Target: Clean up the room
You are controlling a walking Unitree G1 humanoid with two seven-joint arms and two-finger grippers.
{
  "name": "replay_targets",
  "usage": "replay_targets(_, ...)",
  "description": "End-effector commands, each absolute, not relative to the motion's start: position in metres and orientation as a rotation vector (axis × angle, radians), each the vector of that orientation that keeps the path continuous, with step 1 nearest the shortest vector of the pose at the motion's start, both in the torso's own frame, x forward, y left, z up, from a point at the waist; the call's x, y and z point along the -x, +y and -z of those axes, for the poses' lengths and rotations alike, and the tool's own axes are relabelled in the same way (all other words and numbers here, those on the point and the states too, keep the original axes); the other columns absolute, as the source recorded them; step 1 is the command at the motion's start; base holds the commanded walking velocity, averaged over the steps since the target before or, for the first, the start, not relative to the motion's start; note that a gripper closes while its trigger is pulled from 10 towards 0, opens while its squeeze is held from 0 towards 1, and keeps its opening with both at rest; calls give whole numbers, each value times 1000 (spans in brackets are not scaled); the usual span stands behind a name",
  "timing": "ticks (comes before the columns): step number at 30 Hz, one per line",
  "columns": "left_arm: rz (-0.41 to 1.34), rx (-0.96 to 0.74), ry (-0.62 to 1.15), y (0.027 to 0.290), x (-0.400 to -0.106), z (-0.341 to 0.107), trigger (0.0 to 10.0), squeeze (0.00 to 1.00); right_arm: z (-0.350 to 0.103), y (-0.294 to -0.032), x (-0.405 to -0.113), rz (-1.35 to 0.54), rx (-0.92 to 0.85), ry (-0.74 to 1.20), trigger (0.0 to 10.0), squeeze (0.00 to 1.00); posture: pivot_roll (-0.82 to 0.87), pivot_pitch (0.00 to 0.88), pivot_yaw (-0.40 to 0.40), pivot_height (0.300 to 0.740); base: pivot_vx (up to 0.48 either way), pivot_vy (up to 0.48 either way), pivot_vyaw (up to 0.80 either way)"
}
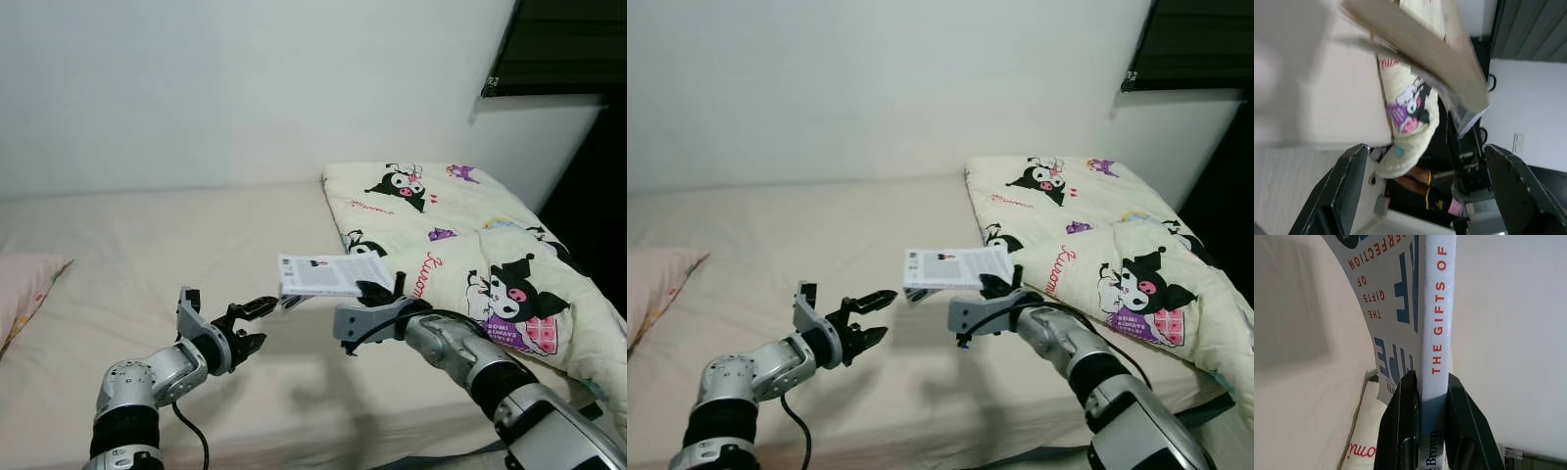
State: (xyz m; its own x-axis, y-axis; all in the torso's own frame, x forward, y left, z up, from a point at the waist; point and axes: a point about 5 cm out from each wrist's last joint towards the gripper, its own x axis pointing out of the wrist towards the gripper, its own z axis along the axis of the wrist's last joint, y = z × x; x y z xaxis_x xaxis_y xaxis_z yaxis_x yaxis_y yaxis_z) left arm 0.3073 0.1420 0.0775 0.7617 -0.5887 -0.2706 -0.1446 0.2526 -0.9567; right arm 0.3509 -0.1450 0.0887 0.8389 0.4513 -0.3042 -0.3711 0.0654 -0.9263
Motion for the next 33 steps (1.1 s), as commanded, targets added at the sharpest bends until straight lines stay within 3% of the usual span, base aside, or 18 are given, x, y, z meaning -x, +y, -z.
replay_targets(1, 323, 1318, 655, 144, -311, -82, 10000, 0, -93, -141, -353, -622, 1386, -111, 10000, 0, 16, 13, -53, 730, 0, 0, 0)
replay_targets(33, 318, 1382, 633, 132, -315, -88, 10000, 0, -76, -100, -338, -766, 1346, -164, 10000, 0, 12, 2, -54, 730, 0, 0, 0)
